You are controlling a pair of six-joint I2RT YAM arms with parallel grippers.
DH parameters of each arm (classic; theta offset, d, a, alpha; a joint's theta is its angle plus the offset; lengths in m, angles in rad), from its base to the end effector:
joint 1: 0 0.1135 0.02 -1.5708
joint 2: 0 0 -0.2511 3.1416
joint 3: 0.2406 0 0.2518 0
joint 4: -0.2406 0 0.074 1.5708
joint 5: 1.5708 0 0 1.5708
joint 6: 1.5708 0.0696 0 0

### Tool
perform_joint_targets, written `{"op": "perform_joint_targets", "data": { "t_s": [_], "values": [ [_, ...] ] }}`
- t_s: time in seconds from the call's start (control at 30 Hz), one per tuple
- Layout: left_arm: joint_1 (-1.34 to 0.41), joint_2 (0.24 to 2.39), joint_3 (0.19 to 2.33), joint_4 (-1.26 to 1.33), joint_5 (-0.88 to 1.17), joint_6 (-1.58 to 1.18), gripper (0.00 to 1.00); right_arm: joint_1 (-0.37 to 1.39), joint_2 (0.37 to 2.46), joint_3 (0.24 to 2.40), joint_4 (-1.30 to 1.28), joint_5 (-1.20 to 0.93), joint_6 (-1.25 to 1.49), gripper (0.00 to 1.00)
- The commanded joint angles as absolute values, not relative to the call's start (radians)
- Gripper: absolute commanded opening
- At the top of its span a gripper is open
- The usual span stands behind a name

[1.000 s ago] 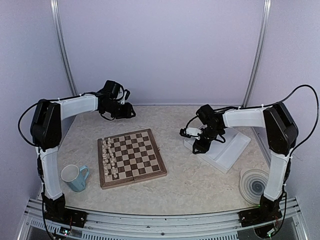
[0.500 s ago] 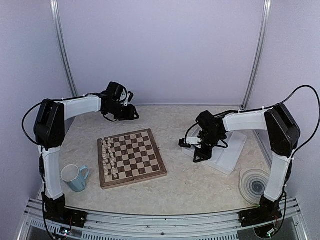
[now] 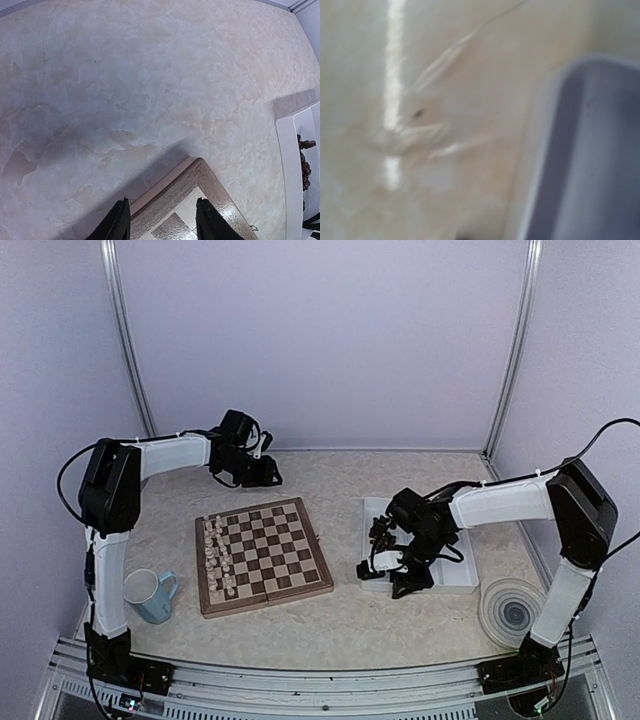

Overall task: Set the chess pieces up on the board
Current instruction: Move the storage box to the center of the board, then position the chessboard at the center of the board.

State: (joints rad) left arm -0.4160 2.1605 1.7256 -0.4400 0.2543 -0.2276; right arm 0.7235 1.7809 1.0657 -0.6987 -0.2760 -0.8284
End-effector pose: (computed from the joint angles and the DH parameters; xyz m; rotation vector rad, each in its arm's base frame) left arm 0.4478 -0.2170 0.1651 0.3500 2.4743 -0.5891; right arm 0.2261 0.2250 0.1048 -2.0858 2.0797 0.3963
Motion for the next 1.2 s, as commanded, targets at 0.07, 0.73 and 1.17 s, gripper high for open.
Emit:
{"op": "perform_joint_targets", "data": {
  "t_s": [0.07,0.73,1.17],
  "values": [
    [-0.41,2.227,1.747,-0.471,0.228,-0.255,0.46,0.733,1.709,0.994,-0.824,-0.268,-0.926,0.21],
    [-0.432,2.217,1.644,-0.584,0.263,-0.167,0.39,0.528,1.661,1.355,-0.955,-0.76,-0.859,0.52],
    [-0.552,2.119,1.431,-0.512,0.314,-0.182,0.35,0.387,1.693,1.366,-0.78,-0.802,-0.752,0.49]
  ]
}}
